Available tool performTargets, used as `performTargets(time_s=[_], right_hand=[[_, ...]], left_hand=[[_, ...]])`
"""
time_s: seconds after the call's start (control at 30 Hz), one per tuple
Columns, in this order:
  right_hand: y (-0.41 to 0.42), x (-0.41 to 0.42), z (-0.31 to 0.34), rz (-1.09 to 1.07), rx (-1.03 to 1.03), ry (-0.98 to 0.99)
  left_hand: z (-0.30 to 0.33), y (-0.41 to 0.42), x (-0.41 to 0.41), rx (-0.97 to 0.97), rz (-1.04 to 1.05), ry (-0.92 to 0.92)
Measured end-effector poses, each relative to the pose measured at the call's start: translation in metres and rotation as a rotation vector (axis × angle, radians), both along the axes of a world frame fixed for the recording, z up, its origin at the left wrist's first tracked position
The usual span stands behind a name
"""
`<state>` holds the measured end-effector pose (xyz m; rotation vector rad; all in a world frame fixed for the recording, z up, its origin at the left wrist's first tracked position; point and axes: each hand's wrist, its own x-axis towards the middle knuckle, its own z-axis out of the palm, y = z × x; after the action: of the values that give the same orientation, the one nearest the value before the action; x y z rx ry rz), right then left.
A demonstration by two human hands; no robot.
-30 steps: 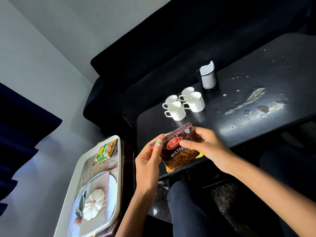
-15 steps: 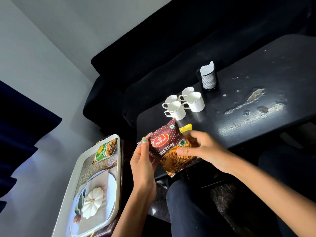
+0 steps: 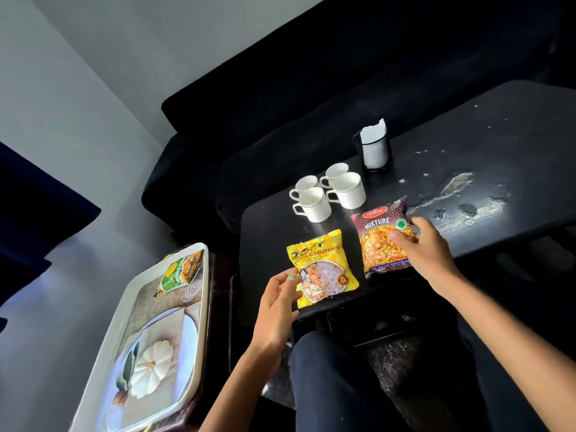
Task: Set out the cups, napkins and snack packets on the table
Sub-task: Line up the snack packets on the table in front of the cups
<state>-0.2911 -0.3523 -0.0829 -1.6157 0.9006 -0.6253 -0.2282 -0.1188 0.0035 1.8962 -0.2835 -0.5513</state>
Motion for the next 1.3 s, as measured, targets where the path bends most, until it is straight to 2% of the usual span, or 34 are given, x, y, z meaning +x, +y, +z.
performTargets(time_s=[0.2, 0.27, 0.33, 0.43, 0.53, 0.63, 1.0, 1.1, 1.17, 1.3], right_hand=[[0.007, 0.009, -0.013, 0.087, 0.025, 0.15], [0.009, 0.011, -0.014, 0.057, -0.116, 0.219], [0.012, 0.01, -0.013, -0.063, -0.26, 0.267], [0.013, 0.007, -0.015, -0.182, -0.362, 0.215], [0.014, 0.009, -0.022, -0.017, -0.504, 0.228], [0.017, 0.014, -0.033, 0.169, -0.605, 0.329], [0.024, 0.021, -0.041, 0.293, -0.641, 0.395], [0.026, 0.019, -0.035, 0.252, -0.598, 0.354], [0.03, 0.017, -0.028, 0.172, -0.603, 0.28], [0.041, 0.015, -0.016, 0.03, -0.65, 0.122]], left_hand=[[-0.005, 0.005, 0.003, 0.053, -0.007, -0.015], [-0.006, 0.006, 0.005, 0.062, -0.011, -0.021], [-0.007, 0.008, 0.007, 0.07, -0.02, -0.031], [-0.009, 0.01, 0.01, 0.086, -0.033, -0.05], [-0.01, 0.01, 0.011, 0.088, -0.035, -0.059], [-0.011, 0.011, 0.012, 0.095, -0.037, -0.059], [-0.017, 0.018, 0.022, 0.15, -0.075, -0.113], [-0.018, 0.025, 0.031, 0.226, -0.089, -0.2], [-0.018, 0.033, 0.039, 0.326, -0.096, -0.324], [-0.014, 0.058, 0.057, 0.673, -0.092, -0.62]])
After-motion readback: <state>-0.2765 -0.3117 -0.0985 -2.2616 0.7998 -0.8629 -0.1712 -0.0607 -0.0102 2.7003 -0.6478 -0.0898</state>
